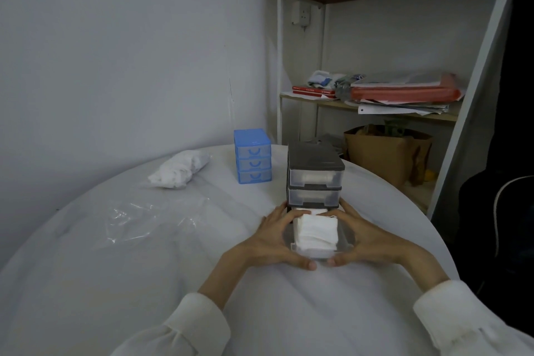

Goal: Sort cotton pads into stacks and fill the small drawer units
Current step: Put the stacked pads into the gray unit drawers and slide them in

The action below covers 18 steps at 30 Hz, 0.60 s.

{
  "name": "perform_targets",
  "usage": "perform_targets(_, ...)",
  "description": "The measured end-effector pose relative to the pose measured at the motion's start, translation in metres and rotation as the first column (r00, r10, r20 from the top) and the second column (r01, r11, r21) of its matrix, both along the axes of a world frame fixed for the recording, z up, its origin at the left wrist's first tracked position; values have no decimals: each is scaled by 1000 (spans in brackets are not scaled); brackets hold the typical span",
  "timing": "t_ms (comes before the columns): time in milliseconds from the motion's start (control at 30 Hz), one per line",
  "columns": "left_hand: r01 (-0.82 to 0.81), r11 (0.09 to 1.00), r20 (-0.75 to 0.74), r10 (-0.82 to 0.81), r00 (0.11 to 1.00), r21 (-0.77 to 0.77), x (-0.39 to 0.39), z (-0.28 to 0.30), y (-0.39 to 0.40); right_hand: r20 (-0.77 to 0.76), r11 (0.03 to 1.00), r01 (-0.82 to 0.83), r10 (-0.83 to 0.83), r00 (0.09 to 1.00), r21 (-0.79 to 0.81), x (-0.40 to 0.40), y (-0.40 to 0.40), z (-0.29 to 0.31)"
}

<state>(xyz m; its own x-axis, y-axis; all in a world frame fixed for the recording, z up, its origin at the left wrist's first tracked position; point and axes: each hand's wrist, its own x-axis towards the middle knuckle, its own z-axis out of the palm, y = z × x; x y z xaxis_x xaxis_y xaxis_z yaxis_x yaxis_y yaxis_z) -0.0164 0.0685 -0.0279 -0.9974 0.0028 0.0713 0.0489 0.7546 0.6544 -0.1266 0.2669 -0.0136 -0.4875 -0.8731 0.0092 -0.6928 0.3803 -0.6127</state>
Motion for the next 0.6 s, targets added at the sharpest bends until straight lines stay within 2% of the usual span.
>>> perform_targets(367, -67, 997, -158, 62, 986, -27, -6, -12, 3, -25, 988, 129, -132, 991, -83, 5, -3, -3)
perform_targets(500, -91, 996, -184, 94, 978, 25, -4, -12, 0, 80, 969, 126, -112, 991, -211, 7, -1, -6)
perform_targets(600, -83, 994, -197, 96, 976, 74, -4, -13, 2, 85, 964, 130, -113, 990, -232, 10, -2, -6)
